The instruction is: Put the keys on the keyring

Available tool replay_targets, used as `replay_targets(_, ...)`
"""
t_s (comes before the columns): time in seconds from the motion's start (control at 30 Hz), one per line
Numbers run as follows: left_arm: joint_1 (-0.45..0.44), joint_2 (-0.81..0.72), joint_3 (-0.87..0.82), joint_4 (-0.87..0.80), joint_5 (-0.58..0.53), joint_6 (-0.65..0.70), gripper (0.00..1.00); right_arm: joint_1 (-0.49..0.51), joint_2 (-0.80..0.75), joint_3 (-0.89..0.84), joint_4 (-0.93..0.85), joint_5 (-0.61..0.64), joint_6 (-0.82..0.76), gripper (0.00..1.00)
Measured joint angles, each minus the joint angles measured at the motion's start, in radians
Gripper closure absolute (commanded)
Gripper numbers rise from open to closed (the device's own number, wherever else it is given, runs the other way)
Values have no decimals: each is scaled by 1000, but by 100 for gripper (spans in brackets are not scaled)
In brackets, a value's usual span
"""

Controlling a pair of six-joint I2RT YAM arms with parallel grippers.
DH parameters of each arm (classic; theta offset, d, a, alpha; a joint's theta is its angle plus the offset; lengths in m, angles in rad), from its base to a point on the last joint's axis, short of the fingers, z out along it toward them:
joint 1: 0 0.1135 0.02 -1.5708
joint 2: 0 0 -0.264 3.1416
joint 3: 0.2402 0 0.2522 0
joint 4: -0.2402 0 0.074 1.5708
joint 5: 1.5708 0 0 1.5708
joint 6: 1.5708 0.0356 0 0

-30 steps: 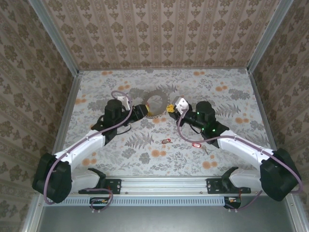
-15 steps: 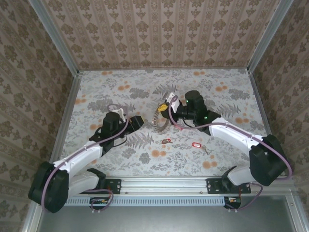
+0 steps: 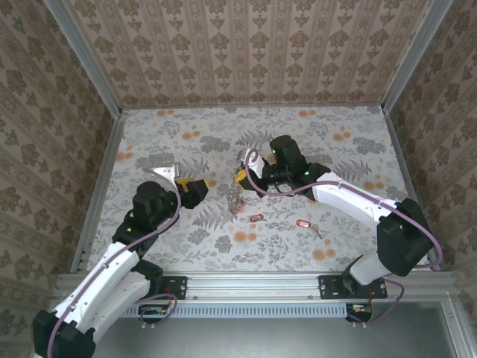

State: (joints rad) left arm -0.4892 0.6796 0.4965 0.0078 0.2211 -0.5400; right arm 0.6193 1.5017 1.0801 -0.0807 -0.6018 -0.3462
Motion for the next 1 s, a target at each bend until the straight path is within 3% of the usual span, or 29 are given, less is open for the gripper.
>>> replay_targets(0.1, 0, 2, 54, -32, 40, 114, 46, 15, 3, 6, -33, -40, -69, 100)
replay_targets(0.23, 0, 11, 96, -43, 124, 271, 60, 28, 3, 6, -68, -89, -169, 100)
replay_targets(0.4, 0, 48, 102, -82, 294, 455, 69, 19, 3, 6, -98, -195, -210, 100)
replay_targets(0.53, -5, 90, 135, -161, 407, 596, 69, 14, 9, 6, -111, -249, -230, 100)
replay_targets(0.7, -19, 99, 159, -205, 454, 693, 68, 13, 19, -3, -110, -269, -257, 100)
replay_targets(1.0, -106, 182, 162, -214, 420, 782, 69, 13, 82, -2, -132, -326, -283, 100)
